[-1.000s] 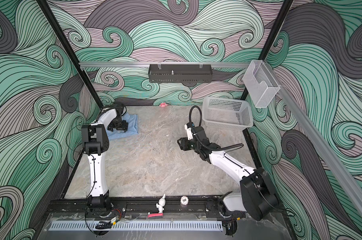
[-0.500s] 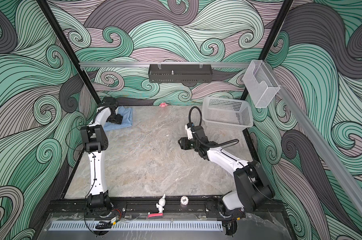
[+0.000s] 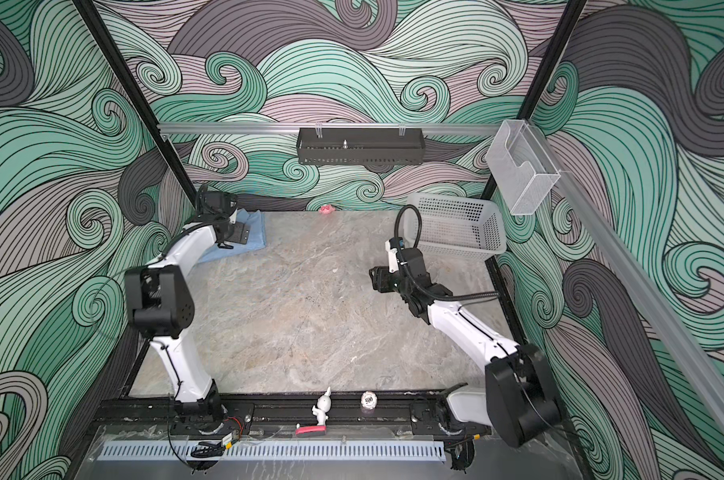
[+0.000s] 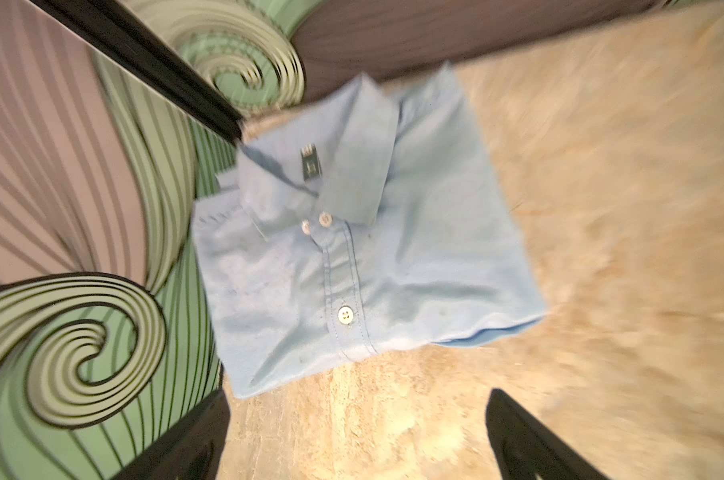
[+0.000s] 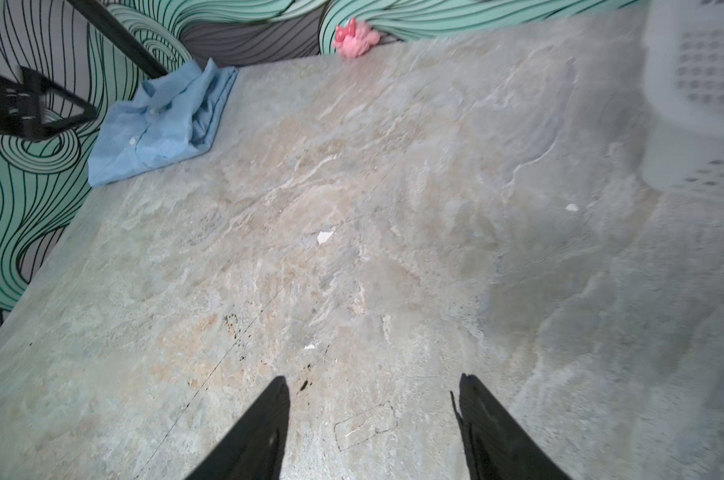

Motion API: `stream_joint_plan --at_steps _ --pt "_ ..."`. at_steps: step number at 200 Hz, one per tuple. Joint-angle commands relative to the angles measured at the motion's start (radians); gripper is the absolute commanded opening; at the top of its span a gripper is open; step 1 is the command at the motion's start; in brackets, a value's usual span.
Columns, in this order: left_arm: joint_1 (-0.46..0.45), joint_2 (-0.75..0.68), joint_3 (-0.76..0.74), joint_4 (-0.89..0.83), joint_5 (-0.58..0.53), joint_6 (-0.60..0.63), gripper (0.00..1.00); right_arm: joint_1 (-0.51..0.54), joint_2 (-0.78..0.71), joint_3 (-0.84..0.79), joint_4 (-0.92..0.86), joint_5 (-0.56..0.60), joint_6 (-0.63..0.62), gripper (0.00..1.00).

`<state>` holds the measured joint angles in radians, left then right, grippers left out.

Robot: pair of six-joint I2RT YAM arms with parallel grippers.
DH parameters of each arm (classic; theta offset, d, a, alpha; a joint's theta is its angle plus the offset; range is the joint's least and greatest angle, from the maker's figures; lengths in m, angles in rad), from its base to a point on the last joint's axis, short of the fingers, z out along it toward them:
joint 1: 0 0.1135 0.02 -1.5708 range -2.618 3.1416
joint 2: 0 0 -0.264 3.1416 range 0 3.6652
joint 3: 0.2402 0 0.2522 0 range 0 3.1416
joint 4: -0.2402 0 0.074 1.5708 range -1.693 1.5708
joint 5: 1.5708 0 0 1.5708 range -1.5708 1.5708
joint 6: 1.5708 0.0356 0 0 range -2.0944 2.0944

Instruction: Fold and stack the long sleeve shirts

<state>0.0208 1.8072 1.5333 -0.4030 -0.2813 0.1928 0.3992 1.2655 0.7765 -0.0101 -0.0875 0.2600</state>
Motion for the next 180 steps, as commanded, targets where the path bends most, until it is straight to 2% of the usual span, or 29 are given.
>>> stream_joint_plan --at_steps 1,9,14,17,38,61,115,145,180 --pt "-0.001 -0.207 -0.173 0.204 0.053 -0.105 0.99 -0.023 -0.08 -0.075 0.064 0.125 -0.079 0.73" --pt "-0.002 -0.272 -0.235 0.213 0.079 -0.128 0.99 -0.029 -0.119 -0.113 0.107 0.166 -0.111 0.82" --pt "-0.002 -0.31 -0.272 0.217 0.081 -0.148 0.99 -0.03 -0.14 -0.138 0.136 0.195 -0.132 0.97" --pt "-0.003 -0.334 -0.292 0.217 0.082 -0.161 0.99 -0.034 -0.156 -0.156 0.156 0.213 -0.143 0.99" --pt "-0.004 -0.477 -0.442 0.219 0.064 -0.242 0.99 -0.059 -0.244 -0.262 0.279 0.303 -0.217 0.99" --pt "-0.004 -0.575 -0.608 0.314 0.07 -0.334 0.98 -0.105 -0.304 -0.333 0.332 0.368 -0.241 0.99" --pt "-0.007 -0.664 -0.852 0.469 -0.018 -0.516 0.98 -0.178 -0.38 -0.458 0.44 0.527 -0.28 0.99" --pt "-0.011 -0.694 -0.937 0.517 -0.08 -0.547 0.99 -0.233 -0.366 -0.518 0.5 0.524 -0.266 0.99" --pt "-0.012 -0.715 -0.984 0.549 -0.131 -0.543 0.97 -0.286 -0.326 -0.563 0.582 0.457 -0.241 0.99"
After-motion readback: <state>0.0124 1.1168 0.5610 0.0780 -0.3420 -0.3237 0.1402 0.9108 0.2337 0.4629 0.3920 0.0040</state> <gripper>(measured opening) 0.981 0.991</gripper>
